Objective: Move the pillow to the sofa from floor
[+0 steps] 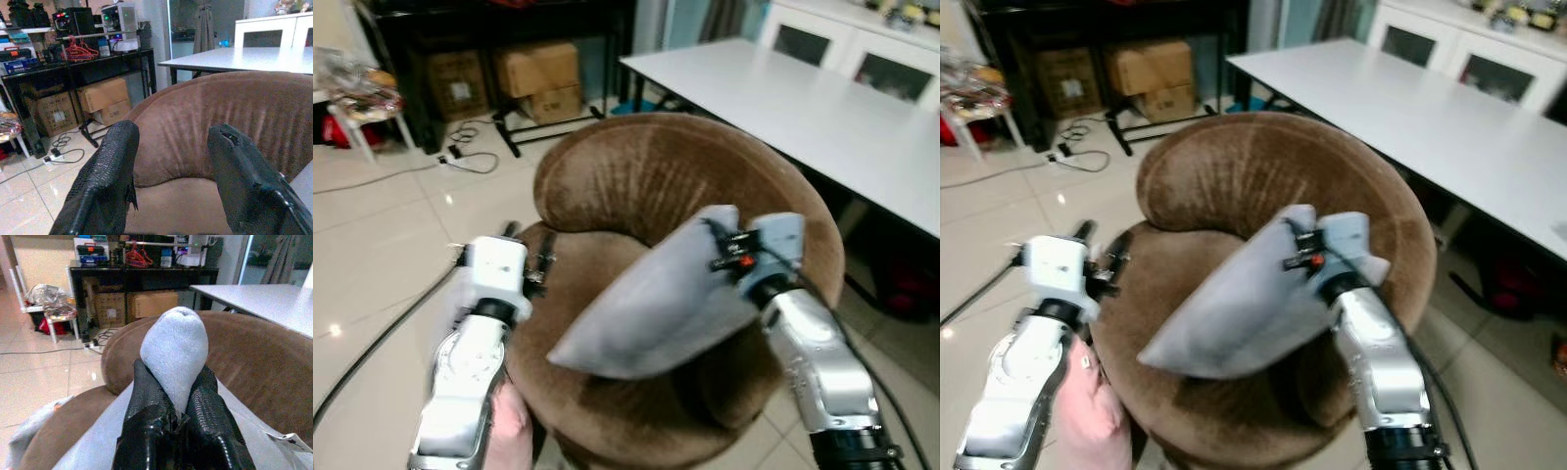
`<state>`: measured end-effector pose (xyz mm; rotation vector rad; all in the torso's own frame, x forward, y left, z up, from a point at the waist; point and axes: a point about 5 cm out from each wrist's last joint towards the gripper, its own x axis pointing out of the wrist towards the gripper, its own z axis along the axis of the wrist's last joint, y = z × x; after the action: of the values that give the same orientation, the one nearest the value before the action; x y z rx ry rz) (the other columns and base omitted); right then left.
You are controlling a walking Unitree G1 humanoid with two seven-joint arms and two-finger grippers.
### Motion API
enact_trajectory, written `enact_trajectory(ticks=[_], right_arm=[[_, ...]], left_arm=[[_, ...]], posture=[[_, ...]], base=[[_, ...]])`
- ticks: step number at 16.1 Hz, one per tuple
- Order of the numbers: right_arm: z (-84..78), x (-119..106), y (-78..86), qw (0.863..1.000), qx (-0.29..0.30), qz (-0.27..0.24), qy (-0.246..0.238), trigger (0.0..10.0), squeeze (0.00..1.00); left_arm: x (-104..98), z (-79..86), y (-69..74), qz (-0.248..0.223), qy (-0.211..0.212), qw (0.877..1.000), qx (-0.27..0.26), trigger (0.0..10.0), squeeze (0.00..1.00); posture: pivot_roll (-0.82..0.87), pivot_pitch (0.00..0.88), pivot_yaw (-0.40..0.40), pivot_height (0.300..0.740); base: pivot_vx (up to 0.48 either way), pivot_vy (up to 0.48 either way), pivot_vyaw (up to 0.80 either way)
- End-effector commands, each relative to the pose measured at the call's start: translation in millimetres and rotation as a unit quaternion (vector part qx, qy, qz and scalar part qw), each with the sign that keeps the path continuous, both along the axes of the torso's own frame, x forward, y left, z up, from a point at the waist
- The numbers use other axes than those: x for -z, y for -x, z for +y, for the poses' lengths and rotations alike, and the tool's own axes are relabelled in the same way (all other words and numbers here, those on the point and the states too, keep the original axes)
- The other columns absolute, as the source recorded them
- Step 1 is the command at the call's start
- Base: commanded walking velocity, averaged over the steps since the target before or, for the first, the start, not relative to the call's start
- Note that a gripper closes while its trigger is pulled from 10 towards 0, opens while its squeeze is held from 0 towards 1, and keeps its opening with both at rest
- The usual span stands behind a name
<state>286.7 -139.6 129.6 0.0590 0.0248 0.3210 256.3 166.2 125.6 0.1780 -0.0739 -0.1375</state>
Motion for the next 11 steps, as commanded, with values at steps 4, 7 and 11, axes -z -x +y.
enact_trajectory(ticks=[4, 7, 11], right_arm=[[27.4, -27, -12.3, 0.995, -0.077, -0.058, 0.004, 10.0, 0.00], [61.4, -48, -30.5, 0.984, -0.155, -0.091, 0.005, 10.0, 0.00], [103.9, -68, -52.9, 0.972, -0.200, -0.122, -0.030, 10.0, 0.00]], left_arm=[[4, 6.1, 9.2, 0.017, -0.017, 0.999, 0.024, 10.0, 0.00], [12, 8.8, 22.0, 0.047, -0.032, 0.997, 0.059, 10.0, 0.00], [12, 10.8, 29.3, 0.056, -0.042, 0.995, 0.065, 10.0, 0.00]], posture=[[0.03, 0.000, -0.075, 0.740], [0.02, 0.000, -0.078, 0.740], [0.05, 0.000, -0.095, 0.740]], base=[[0.000, 0.000, 0.00], [0.000, 0.000, 0.00], [0.000, 0.000, 0.00]])
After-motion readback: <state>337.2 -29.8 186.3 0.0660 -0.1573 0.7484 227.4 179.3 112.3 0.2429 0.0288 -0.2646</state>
